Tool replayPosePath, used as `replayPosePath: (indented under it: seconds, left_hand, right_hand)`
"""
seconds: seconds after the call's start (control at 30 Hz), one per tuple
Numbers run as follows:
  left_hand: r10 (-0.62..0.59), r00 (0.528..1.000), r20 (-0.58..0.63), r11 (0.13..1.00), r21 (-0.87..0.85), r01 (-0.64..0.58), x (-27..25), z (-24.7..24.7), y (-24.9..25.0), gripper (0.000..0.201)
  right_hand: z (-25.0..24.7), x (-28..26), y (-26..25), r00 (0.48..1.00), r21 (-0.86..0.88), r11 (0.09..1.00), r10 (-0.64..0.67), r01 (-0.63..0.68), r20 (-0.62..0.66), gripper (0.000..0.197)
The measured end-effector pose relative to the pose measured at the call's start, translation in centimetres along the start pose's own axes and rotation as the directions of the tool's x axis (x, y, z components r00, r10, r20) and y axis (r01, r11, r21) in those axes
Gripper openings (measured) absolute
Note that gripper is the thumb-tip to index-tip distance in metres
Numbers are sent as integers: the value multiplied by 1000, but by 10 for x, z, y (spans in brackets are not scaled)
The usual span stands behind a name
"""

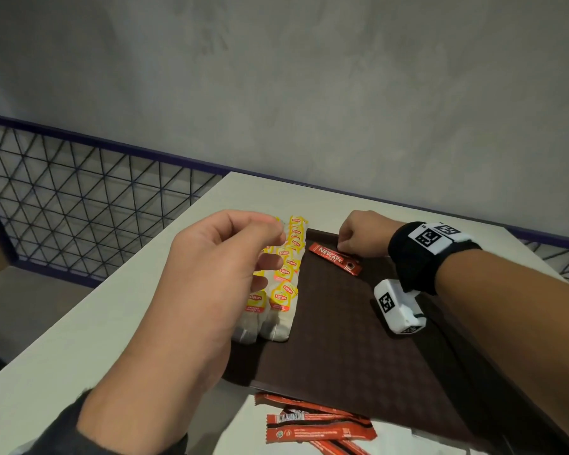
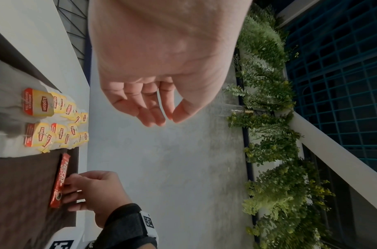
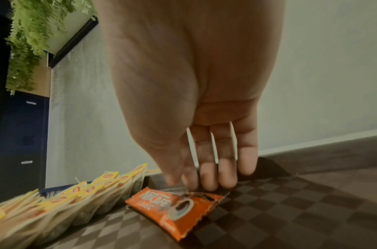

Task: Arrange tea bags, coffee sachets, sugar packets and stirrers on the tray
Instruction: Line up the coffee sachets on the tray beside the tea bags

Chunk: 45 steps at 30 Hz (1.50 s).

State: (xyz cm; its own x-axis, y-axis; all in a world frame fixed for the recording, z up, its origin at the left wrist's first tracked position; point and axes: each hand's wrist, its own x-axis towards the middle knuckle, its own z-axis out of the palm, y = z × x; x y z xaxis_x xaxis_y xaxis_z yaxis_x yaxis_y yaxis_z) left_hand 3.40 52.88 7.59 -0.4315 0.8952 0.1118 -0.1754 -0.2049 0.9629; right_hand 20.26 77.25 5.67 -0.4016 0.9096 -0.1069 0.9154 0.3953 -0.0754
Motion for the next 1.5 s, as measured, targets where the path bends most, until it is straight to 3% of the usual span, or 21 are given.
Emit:
replayPosePath:
  seconds: [0.1,0.33,0.5,0.73,0.93,1.07,1.33,1.5]
  left_hand:
    - [5,1000,-4,1000,14,-5,0,1,-1,23]
    - [19,1000,1,1000,23,-19,-1,2,1,27]
    - [25,1000,-8,999,22,-25,0,2,0,25]
    - [31,999,-21,999,7,-31,0,1,1,16]
    - [35,999,-30,999,7,-35,1,1,1,21]
    - [43,999,-25,999,1,-43,1,1,1,19]
    - [34,999,-25,999,7,-34,2,1,0,21]
    - [31,999,-23,999,10,-31,3,0,-1,15]
  right_hand:
    - [1,-1,1,999,49,999,-2,1,34,20]
    - [4,-2,-2,999,62,998,-2,-1,41,10]
    - [1,1,-4,985,-49,996,-84,78,-150,10]
    - [5,5,-15,986,-242,963,-143,119,-84,15]
    - [2,8,-18,997,-133,988,-74,76,19,8]
    - [1,10,-18,999,-70,997,-43,44,27,15]
    - [8,13,-17,995,-144,989,-28,14,-96,7]
    - [7,11,-8,991,-256,962,68,-97,-118,25]
